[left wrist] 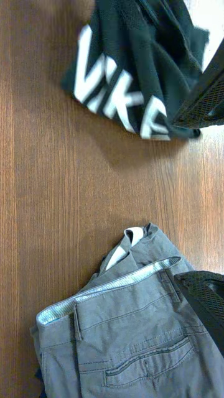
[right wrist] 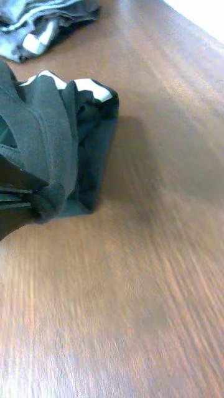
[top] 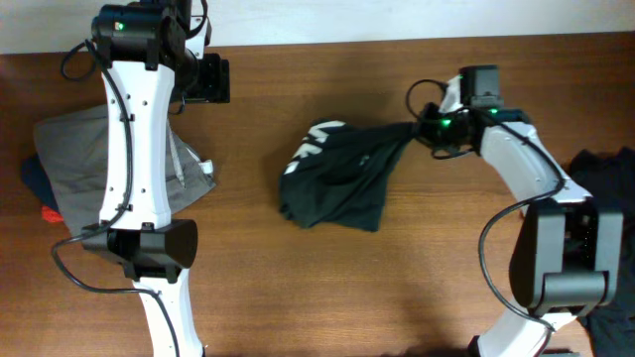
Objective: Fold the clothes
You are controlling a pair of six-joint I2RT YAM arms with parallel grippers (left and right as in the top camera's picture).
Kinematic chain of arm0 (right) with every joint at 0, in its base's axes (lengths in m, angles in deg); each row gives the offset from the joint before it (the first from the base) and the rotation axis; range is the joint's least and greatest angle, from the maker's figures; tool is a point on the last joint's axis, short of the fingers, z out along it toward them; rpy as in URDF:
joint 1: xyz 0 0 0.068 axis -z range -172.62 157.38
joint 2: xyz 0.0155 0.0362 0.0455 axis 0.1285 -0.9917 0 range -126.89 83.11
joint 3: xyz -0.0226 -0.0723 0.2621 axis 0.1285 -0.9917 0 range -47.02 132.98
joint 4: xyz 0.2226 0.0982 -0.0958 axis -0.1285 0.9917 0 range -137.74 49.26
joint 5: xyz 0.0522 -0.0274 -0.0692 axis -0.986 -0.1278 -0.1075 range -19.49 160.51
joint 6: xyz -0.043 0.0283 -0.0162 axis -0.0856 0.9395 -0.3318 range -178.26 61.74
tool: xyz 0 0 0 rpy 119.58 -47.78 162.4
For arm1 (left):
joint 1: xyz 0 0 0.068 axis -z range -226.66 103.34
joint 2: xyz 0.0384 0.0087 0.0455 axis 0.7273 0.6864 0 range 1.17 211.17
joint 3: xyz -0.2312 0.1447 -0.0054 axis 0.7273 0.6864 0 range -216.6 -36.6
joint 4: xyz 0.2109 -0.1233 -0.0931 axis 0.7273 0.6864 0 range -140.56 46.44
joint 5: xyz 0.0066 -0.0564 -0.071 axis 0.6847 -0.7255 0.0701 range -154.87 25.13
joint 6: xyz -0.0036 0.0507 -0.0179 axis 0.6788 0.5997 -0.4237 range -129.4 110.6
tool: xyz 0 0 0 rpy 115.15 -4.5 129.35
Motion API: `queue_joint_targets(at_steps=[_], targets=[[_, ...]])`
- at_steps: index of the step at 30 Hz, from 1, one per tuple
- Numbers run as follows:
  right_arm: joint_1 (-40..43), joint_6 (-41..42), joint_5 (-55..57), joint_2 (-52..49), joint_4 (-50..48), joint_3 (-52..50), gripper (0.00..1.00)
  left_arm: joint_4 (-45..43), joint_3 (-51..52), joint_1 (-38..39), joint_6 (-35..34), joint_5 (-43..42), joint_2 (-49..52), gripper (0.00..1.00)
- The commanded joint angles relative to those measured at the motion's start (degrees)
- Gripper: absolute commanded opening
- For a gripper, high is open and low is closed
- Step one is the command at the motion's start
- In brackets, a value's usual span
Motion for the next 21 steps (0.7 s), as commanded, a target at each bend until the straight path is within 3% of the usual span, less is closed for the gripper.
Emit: queue_joint_targets(at_steps=[1,2,5,7,10,14,17,21], targets=[[0.7,-4.3,-1.2,0.9,0.0,0.3,0.32,0.0,-0.9,-0.1,0.9,0.2,-1.7,0.73],[0.7,-5.8,-2.8,0.9,0.6,0.3,0.43,0.0,-0.9,-0.1,0.9,0.2,-1.7,0.72],[0.9,-9.8,-5.1,1.4,3.9,0.3,0.58,0.0,-0.9,-0.1,0.9,0.2,-1.7,0.73],[1.2,-15.4,-8.7,2.9,5.6,0.3,0.57,0.0,-0.9,-0.1,0.9,0.2,-1.7,0.73],[0.3,-22.7,-16.2,5.1,7.5,0.3,0.44,0.0,-0.9,-0.1,0.9,0.4,-1.7,0.73],[-4.7,-27.7,-17.0,6.0,12.6,0.3,0.38,0.0,-0.9,-0.1,0.9,0.4,-1.7,0.73],[-12.2,-30.3,-10.7,4.3,14.0,0.3,0.39,0.0,-0.9,-0.1,0.9,0.4,-1.7,0.73],[-18.8,-30.2,-2.2,1.1,13.2,0.3,0.56,0.1,-0.9,-0.1,0.9,0.4,-1.7,0.73]])
